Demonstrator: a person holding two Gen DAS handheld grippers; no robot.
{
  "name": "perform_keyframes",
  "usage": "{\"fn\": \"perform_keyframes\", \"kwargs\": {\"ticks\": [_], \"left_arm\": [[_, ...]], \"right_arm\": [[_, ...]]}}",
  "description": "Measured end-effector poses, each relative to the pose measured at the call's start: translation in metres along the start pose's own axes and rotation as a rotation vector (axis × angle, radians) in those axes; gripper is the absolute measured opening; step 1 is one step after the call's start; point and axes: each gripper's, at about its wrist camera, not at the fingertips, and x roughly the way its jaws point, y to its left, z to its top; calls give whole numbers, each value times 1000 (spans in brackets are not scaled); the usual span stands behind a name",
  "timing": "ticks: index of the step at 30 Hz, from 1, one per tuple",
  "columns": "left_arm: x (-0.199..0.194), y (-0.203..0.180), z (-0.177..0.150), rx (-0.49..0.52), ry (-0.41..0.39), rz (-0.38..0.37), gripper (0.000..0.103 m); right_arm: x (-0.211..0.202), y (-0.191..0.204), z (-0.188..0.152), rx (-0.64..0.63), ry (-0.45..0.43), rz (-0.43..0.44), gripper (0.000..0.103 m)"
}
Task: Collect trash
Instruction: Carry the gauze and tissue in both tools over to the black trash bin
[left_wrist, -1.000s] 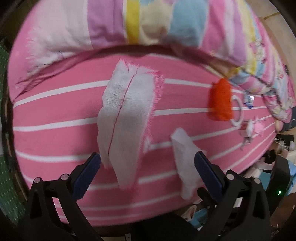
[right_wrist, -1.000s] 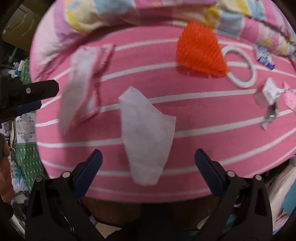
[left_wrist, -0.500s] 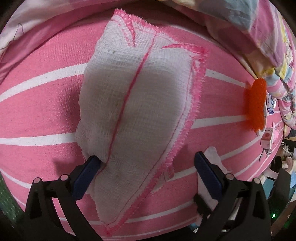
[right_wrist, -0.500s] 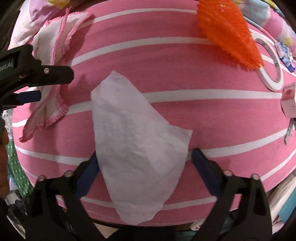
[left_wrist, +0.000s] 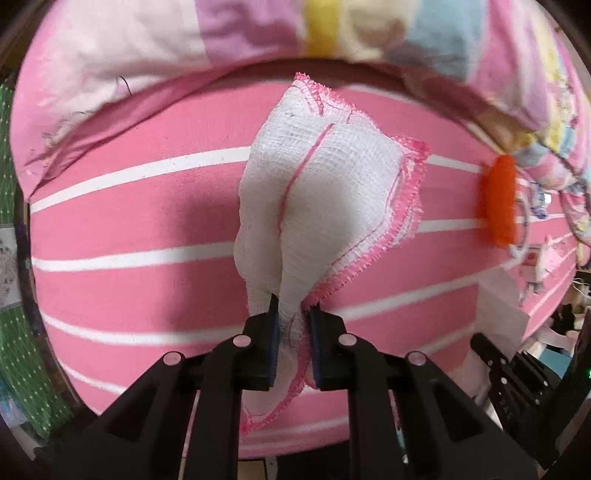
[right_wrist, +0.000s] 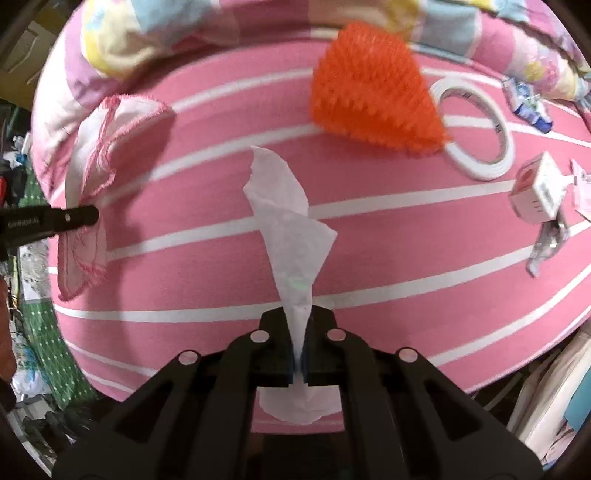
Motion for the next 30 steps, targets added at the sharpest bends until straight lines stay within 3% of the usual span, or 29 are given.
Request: {"fn": "perform_keyframes", "kwargs": {"ticks": [3, 8, 11, 17, 25, 30], "left_arm": [[-30, -10, -11, 14, -8, -21, 13], [-104, -41, -46, 36, -45, -75, 13], [-155, -66, -72, 84, -83, -104, 13], [-229, -108, -125, 138, -166, -165, 13], [-282, -190, -176, 235, -268, -249, 13], [-305, -231, -208, 296, -291, -286, 13]], "right_arm": [[-42, -4, -4, 8, -37, 24, 3], [-135, 23, -32, 13, -114, 47, 3], [-149, 45, -39, 29, -147, 54, 3], [-231, 36, -62, 33, -235, 51, 3], [-339, 22, -130, 62, -361, 22, 3], [-379, -4, -159, 109, -431, 4, 3]]}}
